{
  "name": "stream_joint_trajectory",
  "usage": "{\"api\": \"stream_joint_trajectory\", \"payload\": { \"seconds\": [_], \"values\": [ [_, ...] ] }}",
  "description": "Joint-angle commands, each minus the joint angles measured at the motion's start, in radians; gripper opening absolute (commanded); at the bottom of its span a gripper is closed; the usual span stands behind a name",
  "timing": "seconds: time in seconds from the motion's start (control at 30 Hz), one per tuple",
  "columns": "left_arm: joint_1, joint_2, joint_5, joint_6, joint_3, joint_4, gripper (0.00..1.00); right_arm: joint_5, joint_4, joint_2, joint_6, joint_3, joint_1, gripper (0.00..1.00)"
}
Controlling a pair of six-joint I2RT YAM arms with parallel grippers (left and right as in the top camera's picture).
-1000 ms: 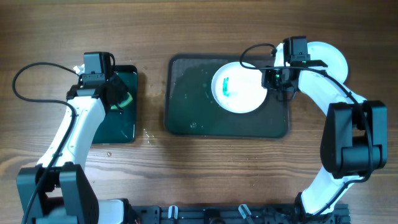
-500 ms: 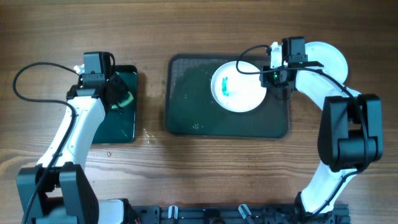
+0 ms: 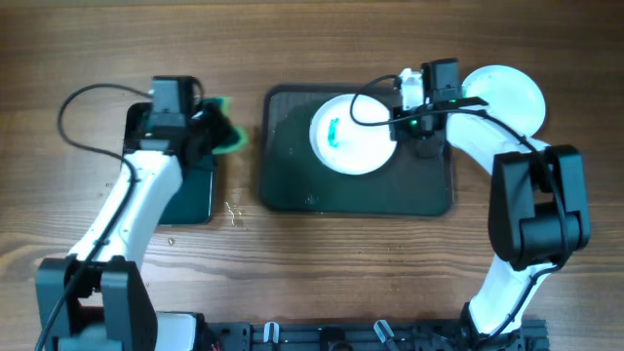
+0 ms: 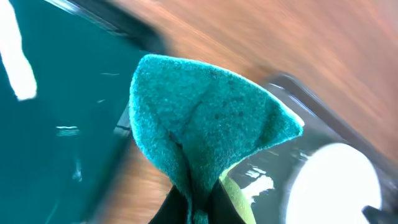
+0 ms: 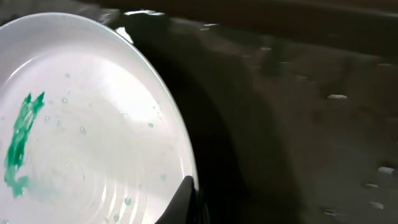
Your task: Clean dirty plates on tray and stack at the side
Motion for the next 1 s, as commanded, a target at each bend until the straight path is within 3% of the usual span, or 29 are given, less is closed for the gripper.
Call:
{"api": "stream_joint_trajectory", "payload": {
  "seconds": [0.0, 0.1, 0.4, 0.53, 0.73, 0.97],
  "values": [
    [-0.108, -0.010, 0.056, 0.008, -0.007, 0.074, 0.04, -0.036, 0.013, 0.024, -0.014, 0.001, 0.061, 0.04],
    [-0.175, 0.010, 0.056, 0.002, -0.007, 0.140, 0.04, -0.035, 0.026, 0.024, -0.071, 0.001, 0.096, 0.04],
    [-0.315, 0.137, 0.048, -0.077, -0.007, 0.266, 0.04, -0.047, 0.031, 0.024, -0.058, 0.001, 0.138, 0.04],
    [-0.362, 0.206, 0.048, -0.171, -0.007, 0.322, 0.04, -0.079, 0.039, 0.024, -0.036, 0.001, 0.139, 0.04],
    [-0.404, 0.296, -0.029, -0.306, -0.007, 0.357, 0.04, -0.077, 0.062, 0.024, 0.003, 0.001, 0.139, 0.04],
    [-0.428, 0.378, -0.161, -0.313, -0.007, 0.396, 0.04, -0.076, 0.063, 0.024, 0.008, 0.001, 0.139, 0.04]
  ]
}}
